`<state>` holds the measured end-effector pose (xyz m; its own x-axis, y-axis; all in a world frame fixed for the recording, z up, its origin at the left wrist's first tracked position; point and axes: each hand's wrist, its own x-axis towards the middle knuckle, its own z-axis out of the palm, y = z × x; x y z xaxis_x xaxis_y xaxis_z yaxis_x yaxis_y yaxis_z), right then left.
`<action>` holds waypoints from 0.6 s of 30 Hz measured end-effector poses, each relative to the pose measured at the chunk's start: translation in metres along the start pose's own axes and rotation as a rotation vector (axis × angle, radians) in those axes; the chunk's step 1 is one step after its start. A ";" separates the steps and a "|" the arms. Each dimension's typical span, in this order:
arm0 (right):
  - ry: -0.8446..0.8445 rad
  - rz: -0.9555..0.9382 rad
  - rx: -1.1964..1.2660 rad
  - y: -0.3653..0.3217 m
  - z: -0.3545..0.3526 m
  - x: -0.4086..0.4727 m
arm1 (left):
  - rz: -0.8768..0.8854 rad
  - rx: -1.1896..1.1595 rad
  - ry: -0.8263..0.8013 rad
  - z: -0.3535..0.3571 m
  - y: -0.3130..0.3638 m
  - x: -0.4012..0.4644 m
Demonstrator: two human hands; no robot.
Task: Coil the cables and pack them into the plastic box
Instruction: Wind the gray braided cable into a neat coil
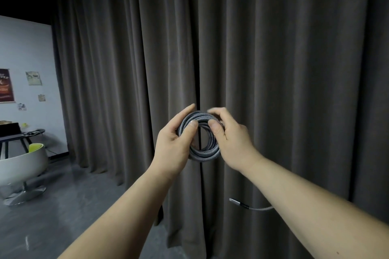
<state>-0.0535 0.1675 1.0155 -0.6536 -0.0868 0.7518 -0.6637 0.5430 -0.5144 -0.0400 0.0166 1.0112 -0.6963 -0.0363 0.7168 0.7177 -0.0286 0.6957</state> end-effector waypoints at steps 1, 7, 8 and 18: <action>-0.052 -0.012 -0.017 -0.001 -0.002 0.000 | 0.004 0.005 -0.005 -0.001 -0.001 0.001; -0.053 -0.087 0.012 -0.006 -0.006 0.000 | -0.042 -0.069 -0.048 0.004 0.000 0.004; -0.036 -0.072 0.011 -0.006 -0.006 -0.001 | -0.049 -0.068 -0.063 0.005 0.001 0.003; -0.113 0.110 0.118 -0.007 -0.009 -0.002 | 0.032 0.072 0.094 0.000 0.001 0.006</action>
<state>-0.0442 0.1707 1.0215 -0.7571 -0.1293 0.6404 -0.6196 0.4531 -0.6409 -0.0433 0.0168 1.0167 -0.6668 -0.1292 0.7340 0.7354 0.0455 0.6761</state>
